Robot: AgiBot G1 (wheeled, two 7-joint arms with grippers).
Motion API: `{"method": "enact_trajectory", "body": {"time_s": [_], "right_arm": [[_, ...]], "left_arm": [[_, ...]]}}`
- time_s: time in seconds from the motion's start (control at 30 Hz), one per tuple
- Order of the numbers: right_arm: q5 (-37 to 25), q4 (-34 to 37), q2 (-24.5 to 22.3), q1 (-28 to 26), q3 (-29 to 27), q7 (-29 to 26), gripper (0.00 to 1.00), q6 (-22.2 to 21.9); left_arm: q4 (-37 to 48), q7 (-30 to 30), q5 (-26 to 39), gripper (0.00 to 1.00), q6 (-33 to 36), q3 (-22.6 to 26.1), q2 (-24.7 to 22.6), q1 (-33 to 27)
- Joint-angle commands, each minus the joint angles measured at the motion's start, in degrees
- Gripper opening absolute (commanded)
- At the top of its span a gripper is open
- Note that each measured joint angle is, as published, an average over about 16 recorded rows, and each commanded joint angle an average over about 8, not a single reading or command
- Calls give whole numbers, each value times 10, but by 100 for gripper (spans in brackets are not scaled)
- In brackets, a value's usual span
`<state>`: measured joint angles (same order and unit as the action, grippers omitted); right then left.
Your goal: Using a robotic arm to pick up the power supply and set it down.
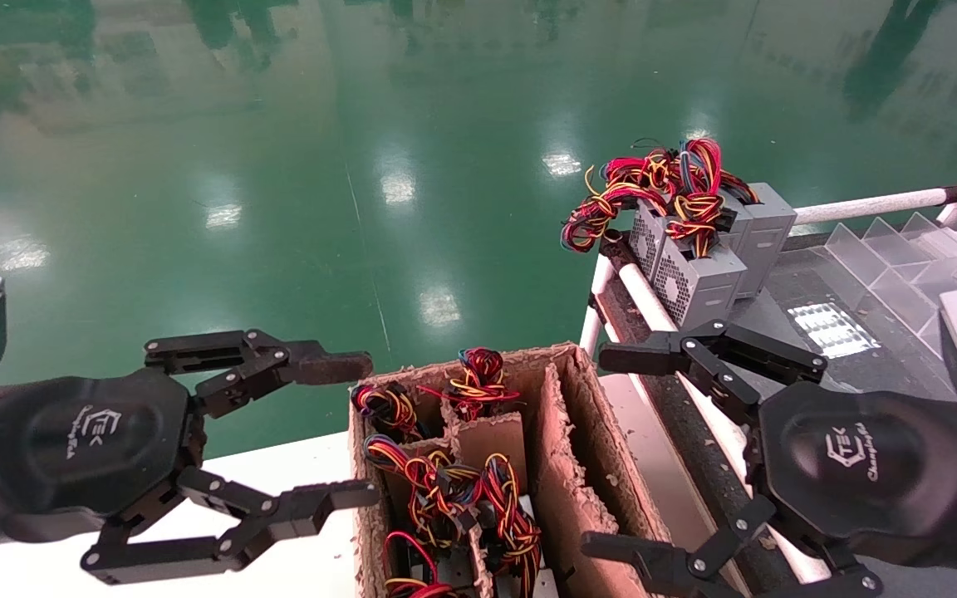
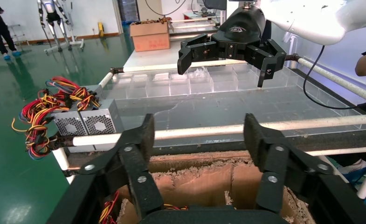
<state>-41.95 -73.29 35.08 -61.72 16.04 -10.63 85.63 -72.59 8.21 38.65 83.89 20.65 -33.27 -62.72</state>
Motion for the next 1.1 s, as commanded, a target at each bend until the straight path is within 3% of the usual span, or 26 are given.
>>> {"method": "enact_trajectory", "body": {"time_s": [0.03, 0.83, 0.87, 1.1], "right_arm": [[0, 0, 0, 0, 0, 0, 100, 0], [0, 0, 0, 0, 0, 0, 100, 0], [0, 0, 0, 0, 0, 0, 100, 0], [0, 0, 0, 0, 0, 0, 100, 0]], "left_arm": [[0, 0, 0, 0, 0, 0, 0, 0], [0, 0, 0, 0, 0, 0, 0, 0], [0, 0, 0, 6, 0, 0, 0, 0], [0, 0, 0, 93, 0, 0, 0, 0]]}}
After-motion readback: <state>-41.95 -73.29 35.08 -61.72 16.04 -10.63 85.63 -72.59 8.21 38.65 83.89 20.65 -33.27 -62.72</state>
